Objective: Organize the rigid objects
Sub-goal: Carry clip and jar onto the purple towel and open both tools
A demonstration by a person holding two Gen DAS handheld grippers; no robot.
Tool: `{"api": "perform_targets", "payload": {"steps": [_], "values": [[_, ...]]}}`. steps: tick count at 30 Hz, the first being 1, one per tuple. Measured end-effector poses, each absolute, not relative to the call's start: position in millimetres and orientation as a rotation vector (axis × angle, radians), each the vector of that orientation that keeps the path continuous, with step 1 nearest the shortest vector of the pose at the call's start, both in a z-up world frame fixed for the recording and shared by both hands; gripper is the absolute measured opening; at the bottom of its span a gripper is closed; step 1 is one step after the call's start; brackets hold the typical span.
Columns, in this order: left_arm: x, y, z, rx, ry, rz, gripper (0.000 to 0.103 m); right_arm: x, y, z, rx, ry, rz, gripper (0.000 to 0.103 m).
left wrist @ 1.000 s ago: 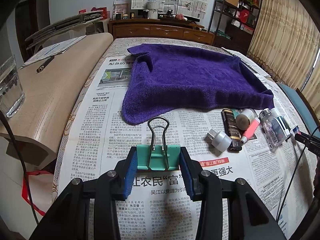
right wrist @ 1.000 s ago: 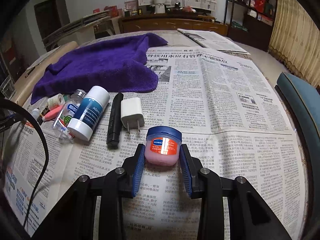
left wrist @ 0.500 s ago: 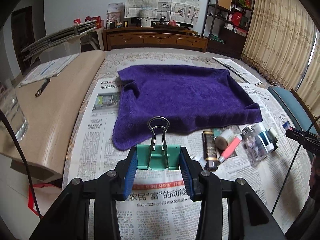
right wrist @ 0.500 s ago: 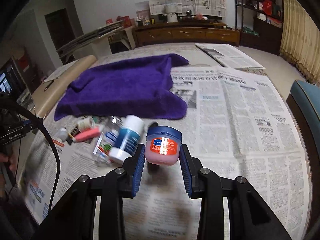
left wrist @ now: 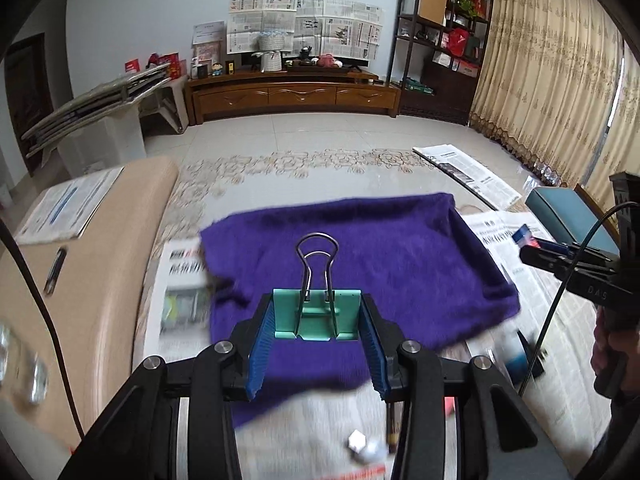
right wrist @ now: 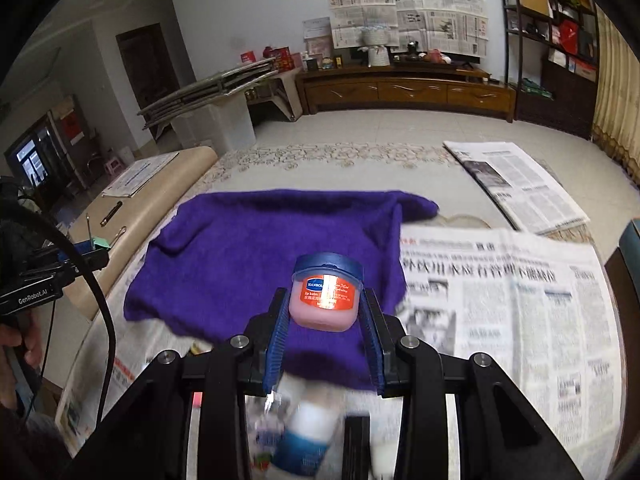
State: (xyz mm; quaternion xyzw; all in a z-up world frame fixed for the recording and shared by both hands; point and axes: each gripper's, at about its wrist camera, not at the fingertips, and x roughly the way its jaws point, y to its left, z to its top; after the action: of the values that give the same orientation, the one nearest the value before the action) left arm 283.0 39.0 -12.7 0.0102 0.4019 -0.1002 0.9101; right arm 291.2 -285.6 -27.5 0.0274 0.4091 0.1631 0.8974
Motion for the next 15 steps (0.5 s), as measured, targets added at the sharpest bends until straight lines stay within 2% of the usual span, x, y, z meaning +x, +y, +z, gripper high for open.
{"api": "perform_targets", "payload": {"steps": [8, 15], "values": [[370.4, 14.6, -57.8, 0.01, 0.912, -0.227, 0.039, 375.4, -248.9, -54.7, 0.023, 0.924, 0.365, 0.035], [405.1, 7.0, -100.6, 0.009, 1.017, -0.225, 0.039, 420.7, -229.3, -100.1, -0.028, 1.038, 0.349, 0.035]]}}
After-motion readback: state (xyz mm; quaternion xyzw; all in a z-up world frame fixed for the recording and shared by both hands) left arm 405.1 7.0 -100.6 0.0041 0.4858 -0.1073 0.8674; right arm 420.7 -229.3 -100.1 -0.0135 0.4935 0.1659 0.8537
